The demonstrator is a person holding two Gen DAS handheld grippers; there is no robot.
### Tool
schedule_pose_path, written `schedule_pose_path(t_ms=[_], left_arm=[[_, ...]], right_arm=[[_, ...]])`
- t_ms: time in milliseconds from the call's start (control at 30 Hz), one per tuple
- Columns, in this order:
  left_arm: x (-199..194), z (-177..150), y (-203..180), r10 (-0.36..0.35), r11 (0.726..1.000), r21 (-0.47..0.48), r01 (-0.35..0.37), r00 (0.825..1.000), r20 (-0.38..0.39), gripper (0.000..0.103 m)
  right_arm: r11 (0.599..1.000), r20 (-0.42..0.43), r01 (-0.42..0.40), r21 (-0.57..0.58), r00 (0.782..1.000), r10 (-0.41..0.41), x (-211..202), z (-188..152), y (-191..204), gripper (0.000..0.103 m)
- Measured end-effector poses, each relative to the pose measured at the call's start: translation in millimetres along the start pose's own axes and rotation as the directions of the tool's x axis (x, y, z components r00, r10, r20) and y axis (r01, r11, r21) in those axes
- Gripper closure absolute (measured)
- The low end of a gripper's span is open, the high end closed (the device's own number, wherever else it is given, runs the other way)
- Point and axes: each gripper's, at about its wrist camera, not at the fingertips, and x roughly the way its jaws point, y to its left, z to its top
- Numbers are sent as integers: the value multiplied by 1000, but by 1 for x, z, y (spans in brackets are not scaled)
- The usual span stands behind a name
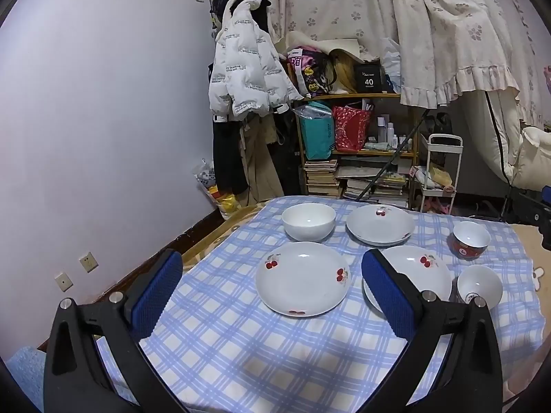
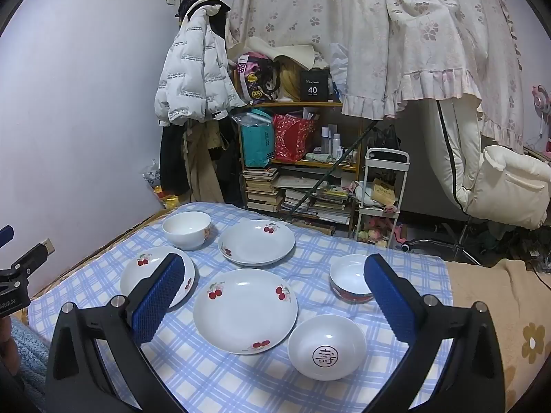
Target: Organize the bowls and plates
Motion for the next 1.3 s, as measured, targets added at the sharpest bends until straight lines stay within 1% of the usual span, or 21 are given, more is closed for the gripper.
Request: schedule_pose_path(t_ms=[500,800,1300], left_arm=[[0,-2,-2,1,1000,7,-1,1000,-1,1],[0,-7,-5,9,999,46,-9,1000,5,1],[2,-9,-10,10,999,49,-10,1000,4,1]], right_arm=[[1000,-1,1,-1,1000,-1,-1,0,0,0],[1000,3,6,-2,1000,-6,-1,0,0,0],[1000,6,3,-2,1000,-3,0,0,0,0]])
